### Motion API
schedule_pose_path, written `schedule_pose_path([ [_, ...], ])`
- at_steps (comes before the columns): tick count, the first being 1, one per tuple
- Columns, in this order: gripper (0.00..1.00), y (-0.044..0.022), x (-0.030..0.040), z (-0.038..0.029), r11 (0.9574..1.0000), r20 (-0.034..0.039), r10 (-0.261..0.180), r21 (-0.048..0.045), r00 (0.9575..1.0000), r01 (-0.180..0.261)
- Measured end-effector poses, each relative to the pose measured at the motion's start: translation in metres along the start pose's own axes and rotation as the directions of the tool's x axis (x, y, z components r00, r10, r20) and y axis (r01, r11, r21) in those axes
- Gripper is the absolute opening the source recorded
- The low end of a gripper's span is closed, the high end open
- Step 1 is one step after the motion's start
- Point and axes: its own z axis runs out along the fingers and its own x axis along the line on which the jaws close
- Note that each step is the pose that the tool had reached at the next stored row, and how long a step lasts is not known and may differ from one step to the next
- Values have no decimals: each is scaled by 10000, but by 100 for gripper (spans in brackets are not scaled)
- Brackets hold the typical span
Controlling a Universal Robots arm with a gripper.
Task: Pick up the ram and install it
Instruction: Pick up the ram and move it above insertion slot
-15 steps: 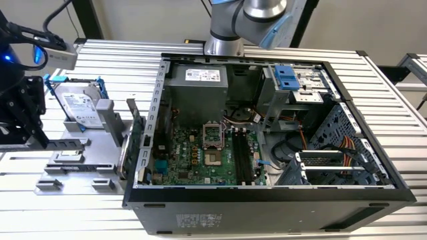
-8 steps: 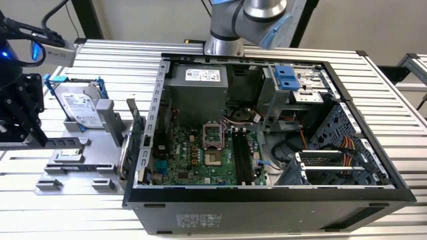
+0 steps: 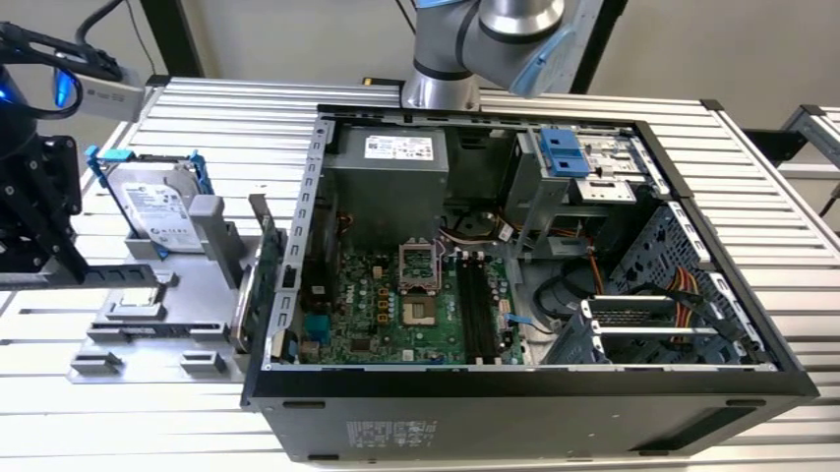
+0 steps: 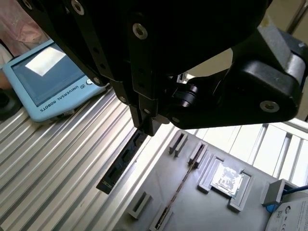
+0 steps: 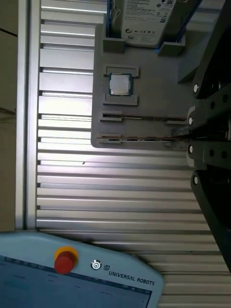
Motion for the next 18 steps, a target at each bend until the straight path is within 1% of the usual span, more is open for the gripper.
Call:
schedule_pose_path([
  [9,0,1,7,-125,10000,0,0,0,10000,0],
  [18,0,2,12,-209,10000,0,0,0,10000,0],
])
